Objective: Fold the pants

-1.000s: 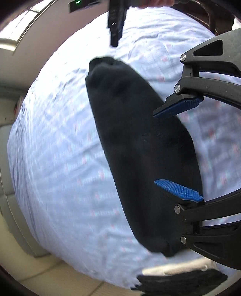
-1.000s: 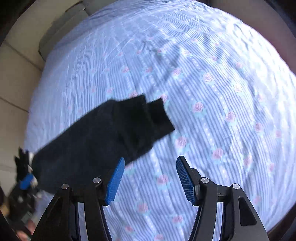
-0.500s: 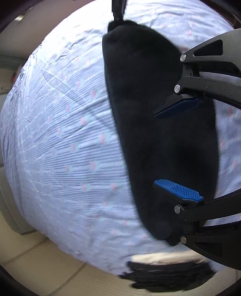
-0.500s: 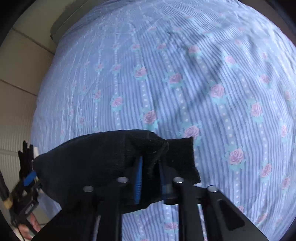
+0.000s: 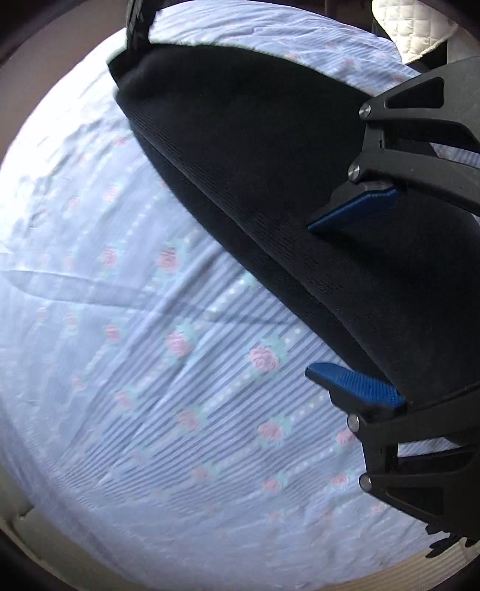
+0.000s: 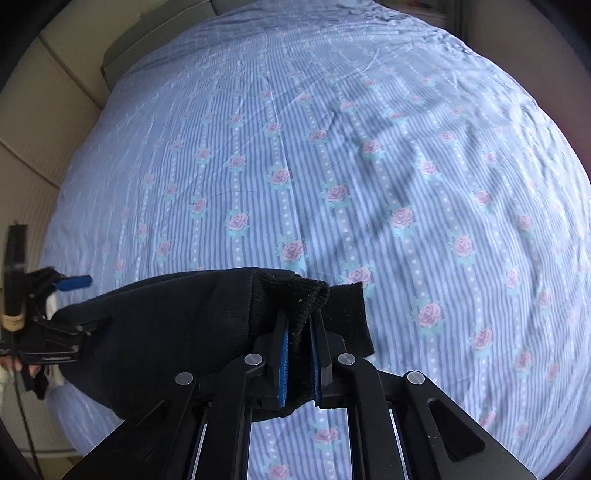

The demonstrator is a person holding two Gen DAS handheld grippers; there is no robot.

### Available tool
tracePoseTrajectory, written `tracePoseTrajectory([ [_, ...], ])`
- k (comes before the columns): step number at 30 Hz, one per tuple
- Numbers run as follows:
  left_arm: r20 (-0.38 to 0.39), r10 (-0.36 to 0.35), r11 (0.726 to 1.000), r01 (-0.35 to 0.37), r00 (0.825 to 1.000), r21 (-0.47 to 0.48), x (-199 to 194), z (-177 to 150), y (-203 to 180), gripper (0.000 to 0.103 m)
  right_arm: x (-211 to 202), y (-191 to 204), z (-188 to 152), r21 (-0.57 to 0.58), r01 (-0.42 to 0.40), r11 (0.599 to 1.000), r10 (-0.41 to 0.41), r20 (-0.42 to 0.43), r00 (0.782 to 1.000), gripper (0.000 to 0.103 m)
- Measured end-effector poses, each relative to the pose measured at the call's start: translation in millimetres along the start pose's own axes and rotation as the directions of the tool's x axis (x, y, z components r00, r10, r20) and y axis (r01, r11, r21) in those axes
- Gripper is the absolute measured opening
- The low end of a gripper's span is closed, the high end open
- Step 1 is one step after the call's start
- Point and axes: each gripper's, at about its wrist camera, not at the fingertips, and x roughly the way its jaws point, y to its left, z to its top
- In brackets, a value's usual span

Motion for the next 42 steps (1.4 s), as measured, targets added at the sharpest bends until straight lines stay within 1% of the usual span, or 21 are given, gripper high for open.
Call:
tracePoseTrajectory([
  [2, -0.009, -0.045, 0.999, 0.045, 0.999, 0.007, 4, 0, -2, 0.021, -4, 0, 0, 0.009, -0.001, 1.0, 0.001, 0.003, 1.0, 0.01],
  [5, 0.029, -0.011, 1.0, 0.01, 1.0, 0.018, -9, -3, -7, 0.014, -12, 4, 2, 0.001, -0.003, 1.0, 0.003, 0.011, 1.0, 0.01],
  [7, 0.064, -0.007, 1.0, 0.008, 0.998, -0.013, -20, -2, 1, 0.014, -15, 5, 4, 0.0, -0.003, 1.0, 0.003, 0.021, 1.0, 0.01],
  [9, 0.07, -0.025, 0.998, 0.029, 0.997, -0.051, -24, 4, 11, 0.014, -15, 2, 7, 0.005, 0.01, 1.0, -0.01, 0.014, 1.0, 0.01],
  [13, 0.005, 0.012, 0.999, -0.012, 1.0, -0.037, 1, 21, 10, 0.015, 15, -2, 9, 0.011, 0.05, 0.999, -0.049, -0.06, 0.997, 0.01],
  [15, -0.009, 0.022, 0.998, -0.022, 1.0, -0.056, 9, 23, 9, 0.016, 34, -8, 10, 0.009, 0.076, 0.997, -0.075, -0.097, 0.992, 0.01],
  [18, 0.0, 0.054, 0.997, -0.054, 0.999, -0.059, 9, 23, 6, 0.024, 41, -17, 10, 0.042, 0.073, 0.996, -0.068, -0.112, 0.991, 0.011],
  [20, 0.017, 0.095, 0.994, -0.094, 0.995, -0.059, 2, 20, 3, 0.035, 40, -18, 10, 0.018, 0.109, 0.994, -0.107, -0.106, 0.989, 0.017],
  [21, 0.031, 0.112, 0.992, -0.11, 0.993, -0.066, -5, 18, 2, 0.036, 37, -19, 10, 0.009, 0.137, 0.99, -0.136, -0.102, 0.985, 0.021],
  [22, 0.059, 0.14, 0.987, -0.136, 0.988, -0.081, -16, 16, 0, 0.04, 29, -23, 10, 0.021, 0.145, 0.989, -0.143, -0.087, 0.986, 0.032],
  [23, 0.095, 0.177, 0.981, -0.167, 0.98, -0.101, -29, 14, -4, 0.046, 22, -27, 10, 0.039, 0.136, 0.99, -0.132, -0.075, 0.988, 0.046],
  [25, 0.15, 0.21, 0.972, -0.19, 0.966, -0.137, -49, 7, -11, 0.05, -2, -35, 5, 0.101, 0.103, 0.989, -0.103, -0.013, 0.995, 0.063],
  [26, 0.194, 0.2, 0.972, -0.17, 0.96, -0.164, -64, -1, -19, 0.05, -12, -37, 1, 0.119, 0.088, 0.989, -0.091, 0.019, 0.996, 0.07],
  [27, 0.217, 0.177, 0.973, -0.138, 0.96, -0.183, -72, -7, -24, 0.05, -19, -37, -4, 0.13, 0.076, 0.989, -0.082, 0.04, 0.996, 0.073],
  [29, 0.246, 0.135, 0.975, -0.085, 0.96, -0.205, -82, -21, -48, 0.05, -29, -36, -16, 0.14, 0.016, 0.99, -0.025, 0.061, 0.998, 0.075],
  [31, 0.261, 0.106, 0.977, -0.052, 0.959, -0.207, -83, -41, -75, 0.05, -29, -34, -28, 0.149, -0.024, 0.989, 0.017, 0.053, 0.998, 0.076],
  [34, 0.233, 0.089, 0.977, -0.039, 0.969, -0.209, -74, -60, -101, 0.05, -12, -34, -44, 0.187, -0.075, 0.979, 0.075, 0.007, 0.997, 0.077],
  [35, 0.215, 0.079, 0.974, -0.029, 0.973, -0.225, -69, -69, -109, 0.05, -2, -37, -49, 0.225, -0.097, 0.97, 0.104, -0.021, 0.994, 0.077],
  [38, 0.174, 0.045, 0.961, 0.006, 0.984, -0.278, -60, -98, -121, 0.05, 11, -41, -62, 0.299, -0.156, 0.941, 0.177, -0.044, 0.983, 0.077],
  [40, 0.147, 0.029, 0.951, 0.018, 0.989, -0.31, -53, -112, -125, 0.05, 12, -44, -68, 0.323, -0.142, 0.936, 0.164, -0.045, 0.985, 0.077],
  [42, 0.125, 0.035, 0.945, 0.008, 0.991, -0.328, -52, -128, -135, 0.05, -1, -51, -85, 0.342, -0.09, 0.936, 0.1, -0.013, 0.995, 0.077],
])
